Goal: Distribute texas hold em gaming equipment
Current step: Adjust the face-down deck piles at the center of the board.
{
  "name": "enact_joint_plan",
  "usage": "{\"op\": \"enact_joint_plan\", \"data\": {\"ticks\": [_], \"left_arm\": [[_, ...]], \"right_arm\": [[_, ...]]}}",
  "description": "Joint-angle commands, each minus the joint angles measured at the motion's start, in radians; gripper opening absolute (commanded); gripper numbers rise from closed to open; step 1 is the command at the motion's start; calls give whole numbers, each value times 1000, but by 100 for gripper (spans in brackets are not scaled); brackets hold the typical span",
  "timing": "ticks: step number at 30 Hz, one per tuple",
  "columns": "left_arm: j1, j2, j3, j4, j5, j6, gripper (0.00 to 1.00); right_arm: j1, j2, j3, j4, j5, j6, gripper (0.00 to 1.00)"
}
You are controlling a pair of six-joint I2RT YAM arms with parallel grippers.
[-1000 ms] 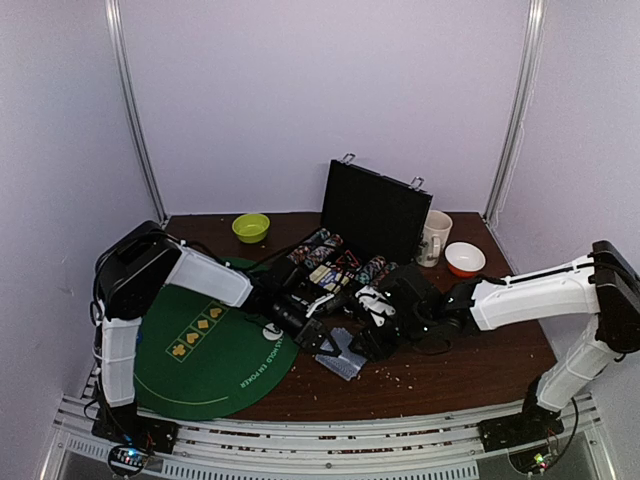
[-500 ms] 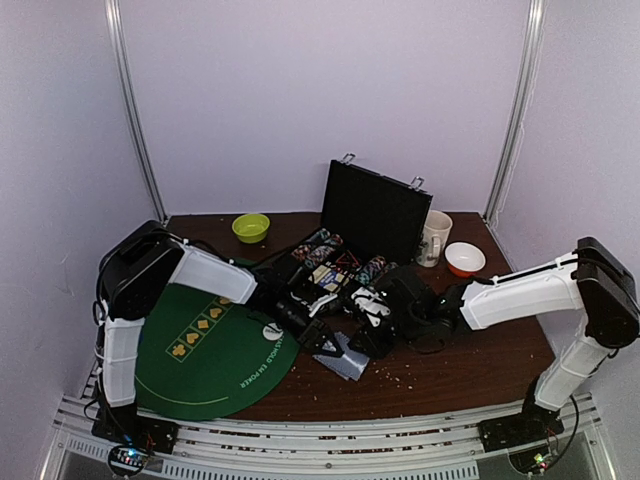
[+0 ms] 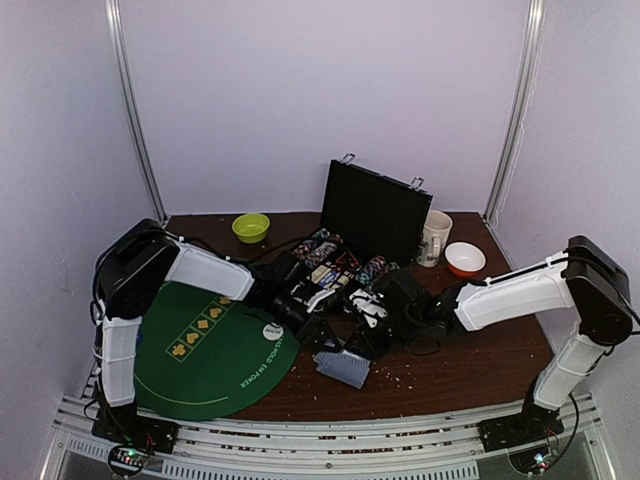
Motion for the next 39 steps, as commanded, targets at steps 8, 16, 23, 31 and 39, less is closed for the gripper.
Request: {"op": "enact_joint_plan", "data": {"ticks": [8,16,23,31,39], "left_arm": [[25,-9,-1,-58,-55,16,58],[25,-34,-15,-73,-46,-2,59],[25,-57,-39,-85,-52,-21,57],[25,-64,-45,-96,-71,-23,57],[25,-65,-51,-95,-60,-25,54]], "right_arm": [[11,-224,-41,-170,126,100,61],[53,-351,-147,-300,196,555,60],[118,-323,-267,-28,146,775,51],[129,-180,-250,99,121,768,42],[131,-78,-164,110,127,744,36]]}}
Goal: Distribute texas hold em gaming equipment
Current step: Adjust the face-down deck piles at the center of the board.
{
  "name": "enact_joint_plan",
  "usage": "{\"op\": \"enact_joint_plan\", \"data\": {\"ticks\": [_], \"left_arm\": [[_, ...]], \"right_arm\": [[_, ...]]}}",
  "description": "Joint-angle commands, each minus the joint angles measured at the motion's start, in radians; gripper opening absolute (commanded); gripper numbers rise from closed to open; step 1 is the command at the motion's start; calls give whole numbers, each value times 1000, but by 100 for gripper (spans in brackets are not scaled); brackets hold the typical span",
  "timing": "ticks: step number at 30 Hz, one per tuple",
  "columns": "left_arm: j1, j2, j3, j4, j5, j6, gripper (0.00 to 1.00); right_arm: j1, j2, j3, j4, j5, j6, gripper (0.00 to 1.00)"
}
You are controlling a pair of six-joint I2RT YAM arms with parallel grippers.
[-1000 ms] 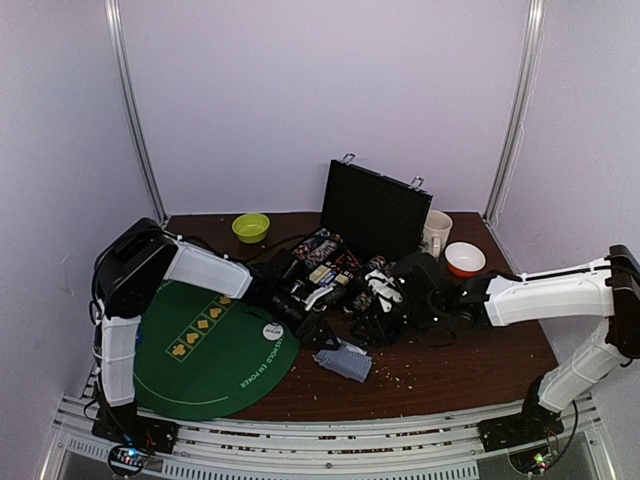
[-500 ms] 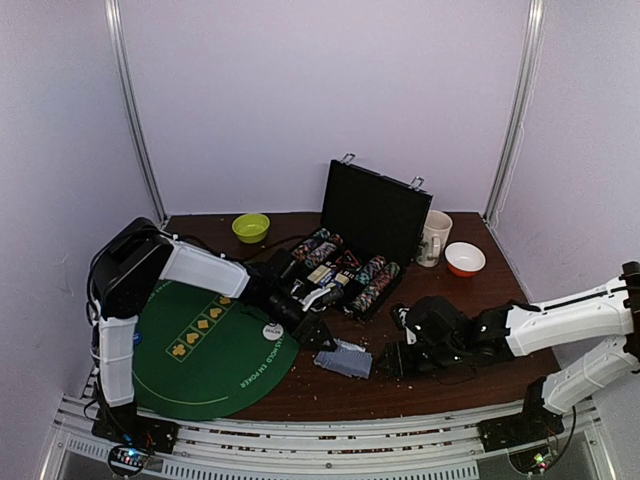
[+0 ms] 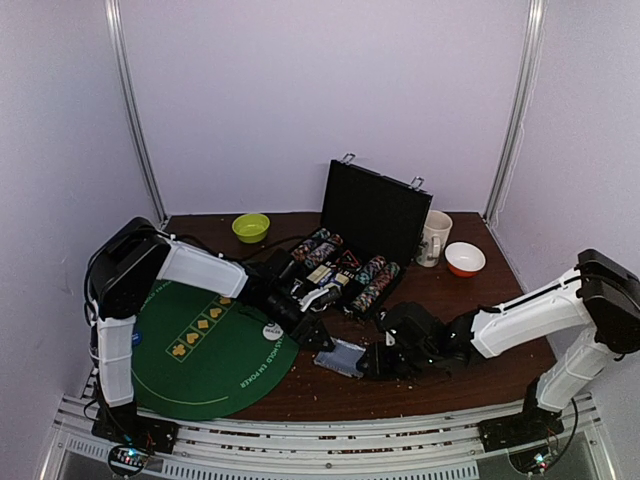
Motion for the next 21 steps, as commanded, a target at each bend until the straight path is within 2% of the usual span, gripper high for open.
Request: {"op": "enact_joint_plan", "data": {"ticks": [1,10,15,18,21], "left_arm": [[6,-21,-24,-37,-19,-7,54],[6,-24,-27,-37,-14,-6,53],[9,-27,-23,-37,-11,-4,53],[16,-28,-15,-40,-11,-2,53],[24,-29,-3,-46,-13,2,53]], "right_arm": [[7,39,50,39,1,4,35],[13,61,88,25,61,61,31],[14,45,113,-52,90,24,34],[13,-19,113,-132,123,-69,50],[10,-86,126,-194,97,-236,79]]}}
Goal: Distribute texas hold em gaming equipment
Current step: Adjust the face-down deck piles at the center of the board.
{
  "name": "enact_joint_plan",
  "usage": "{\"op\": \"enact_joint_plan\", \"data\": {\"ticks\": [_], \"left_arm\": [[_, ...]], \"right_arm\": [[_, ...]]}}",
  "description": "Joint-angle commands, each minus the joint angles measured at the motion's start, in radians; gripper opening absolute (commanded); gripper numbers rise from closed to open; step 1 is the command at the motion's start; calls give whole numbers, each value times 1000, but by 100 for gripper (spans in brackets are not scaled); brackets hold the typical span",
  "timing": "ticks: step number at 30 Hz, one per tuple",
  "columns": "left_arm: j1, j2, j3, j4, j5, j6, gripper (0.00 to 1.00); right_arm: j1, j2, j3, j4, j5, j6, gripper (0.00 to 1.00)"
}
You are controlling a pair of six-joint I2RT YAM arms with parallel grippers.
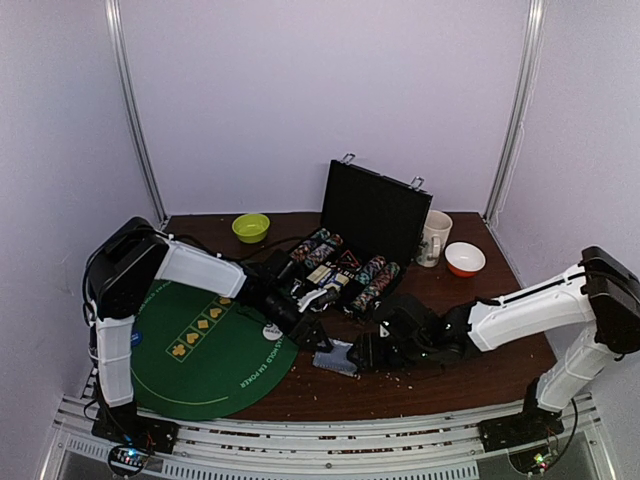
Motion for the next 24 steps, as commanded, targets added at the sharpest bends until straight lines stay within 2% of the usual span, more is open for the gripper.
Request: {"op": "enact_joint_plan", "data": {"ticks": [1,2,3,8,12,15,18,24], "left_arm": [[20,-19,10,-33,-15,4,53],[22,-19,12,-34,-13,5,53],[22,-19,14,-34,-12,6,53],[27,-28,7,-36,-11,8,53],[30,-33,4,-36,-11,9,53],[30,-34,1,-36,-10,7,53],[30,-39,-5,-35,-8,6,53],[30,-42,-18,-33,-4,4,53]], "right_arm": [[1,-112,38,-134,-4,-280,87],[1,-127,43,-143,-30,-364,98],[1,-141,46,-149,-46,-437,100],[1,-167,39,-117,-111,-897,100],[-4,-92,92,-162,-108,-1177,100],[-35,14,174,-237,-118,-1248,100],[-60,102,229,-265,-137,-1244,100],[-61,135,223,-207,-206,-1234,100]]}}
